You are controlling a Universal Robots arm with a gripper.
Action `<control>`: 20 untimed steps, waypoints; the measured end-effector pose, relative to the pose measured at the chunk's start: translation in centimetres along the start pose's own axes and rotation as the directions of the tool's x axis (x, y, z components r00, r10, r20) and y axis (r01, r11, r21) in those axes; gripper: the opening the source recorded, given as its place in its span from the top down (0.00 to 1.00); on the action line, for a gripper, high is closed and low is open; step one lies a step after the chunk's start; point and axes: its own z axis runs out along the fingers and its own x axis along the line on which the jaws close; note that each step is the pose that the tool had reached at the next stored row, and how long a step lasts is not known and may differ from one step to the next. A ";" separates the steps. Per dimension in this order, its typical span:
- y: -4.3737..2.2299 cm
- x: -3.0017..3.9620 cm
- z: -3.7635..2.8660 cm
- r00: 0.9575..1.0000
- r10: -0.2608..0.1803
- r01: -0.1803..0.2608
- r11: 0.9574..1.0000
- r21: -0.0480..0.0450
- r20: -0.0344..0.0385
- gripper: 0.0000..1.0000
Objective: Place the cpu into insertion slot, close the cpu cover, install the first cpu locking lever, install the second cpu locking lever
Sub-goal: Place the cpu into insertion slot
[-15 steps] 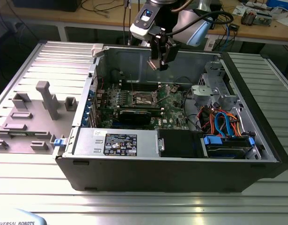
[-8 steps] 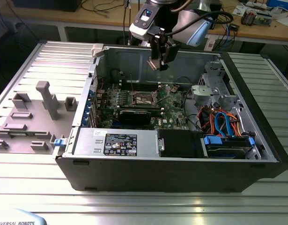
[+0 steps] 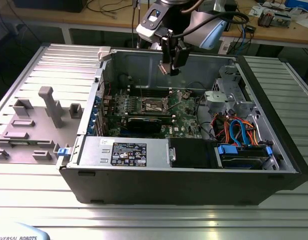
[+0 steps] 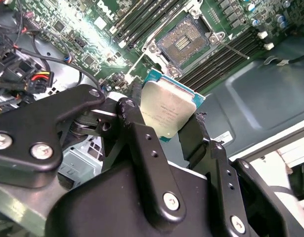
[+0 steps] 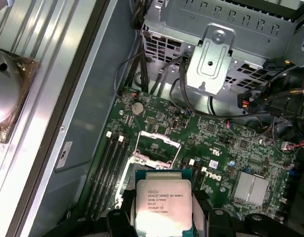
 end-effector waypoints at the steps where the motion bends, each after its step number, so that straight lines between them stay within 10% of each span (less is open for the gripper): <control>1: 0.00 0.00 0.00 1.000 0.009 -0.009 1.000 0.000 0.001 0.46; 20: -0.01 0.00 0.05 0.984 0.176 -0.176 0.984 -0.005 0.015 0.46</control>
